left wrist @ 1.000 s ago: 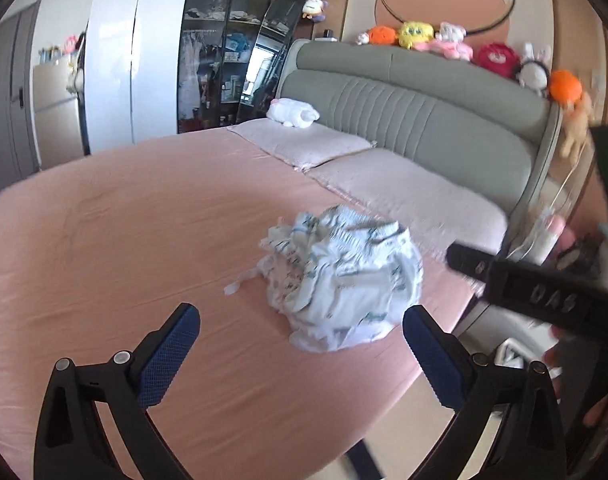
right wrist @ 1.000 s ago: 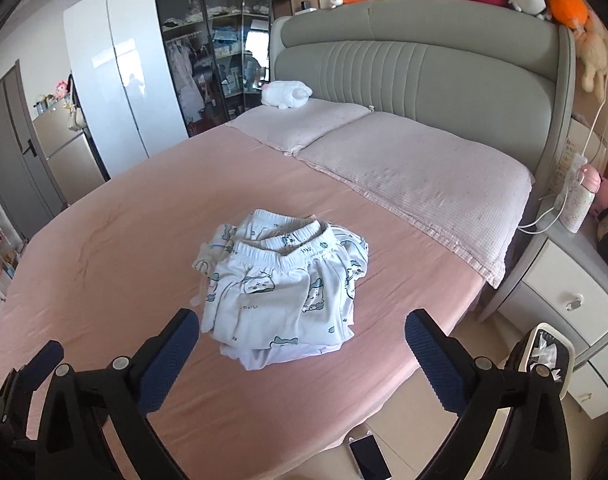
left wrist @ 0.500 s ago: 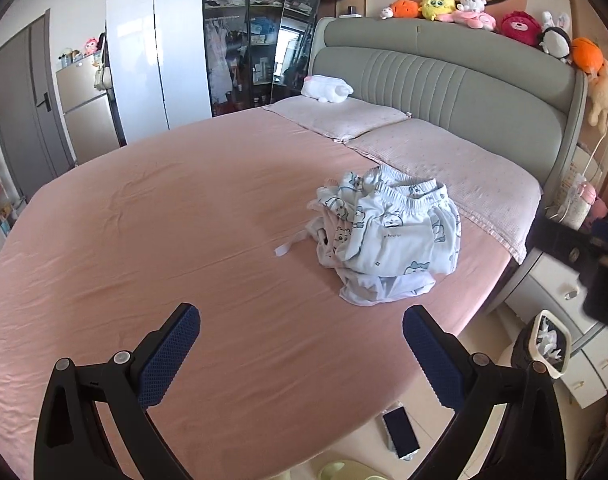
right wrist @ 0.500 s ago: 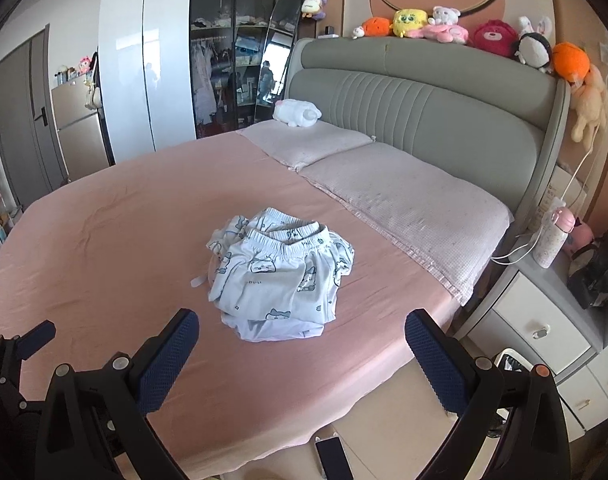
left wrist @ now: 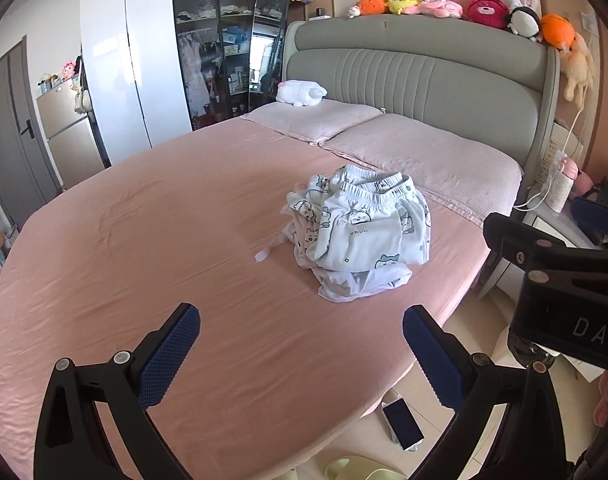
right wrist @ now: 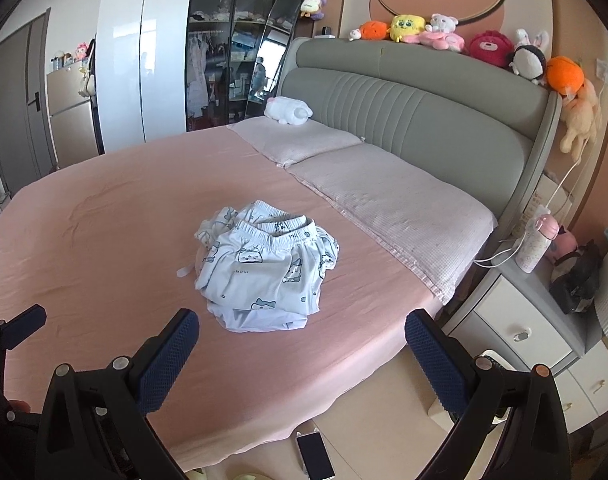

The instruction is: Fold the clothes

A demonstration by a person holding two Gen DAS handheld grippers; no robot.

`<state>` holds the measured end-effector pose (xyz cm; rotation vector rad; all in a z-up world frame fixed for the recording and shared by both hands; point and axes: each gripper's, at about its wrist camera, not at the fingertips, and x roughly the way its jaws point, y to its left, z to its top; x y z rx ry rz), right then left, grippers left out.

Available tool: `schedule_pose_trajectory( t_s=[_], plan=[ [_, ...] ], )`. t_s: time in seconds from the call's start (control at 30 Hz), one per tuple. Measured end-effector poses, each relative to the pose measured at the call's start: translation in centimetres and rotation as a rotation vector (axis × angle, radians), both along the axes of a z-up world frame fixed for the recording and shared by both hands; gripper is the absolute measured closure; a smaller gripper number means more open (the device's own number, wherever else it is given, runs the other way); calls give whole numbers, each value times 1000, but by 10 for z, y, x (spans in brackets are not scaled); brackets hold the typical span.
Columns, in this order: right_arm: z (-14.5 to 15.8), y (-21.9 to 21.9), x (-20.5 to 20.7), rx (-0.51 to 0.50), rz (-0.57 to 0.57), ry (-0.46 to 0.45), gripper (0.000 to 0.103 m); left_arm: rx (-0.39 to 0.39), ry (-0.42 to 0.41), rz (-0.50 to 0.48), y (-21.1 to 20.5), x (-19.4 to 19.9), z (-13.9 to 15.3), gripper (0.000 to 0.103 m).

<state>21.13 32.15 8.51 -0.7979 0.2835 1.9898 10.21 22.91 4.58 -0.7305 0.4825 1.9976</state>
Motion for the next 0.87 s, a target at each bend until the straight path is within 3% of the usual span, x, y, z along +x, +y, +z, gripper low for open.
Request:
schedule_pose_trajectory(
  t_s=[0.2, 0.87],
  plan=[
    [-5, 2, -2, -30, 13, -9, 0, -37, -20, 4, 1, -1, -5, 0],
    [-19, 3, -14, -98, 73, -60, 0, -49, -36, 4, -2, -2, -7, 0]
  ],
)
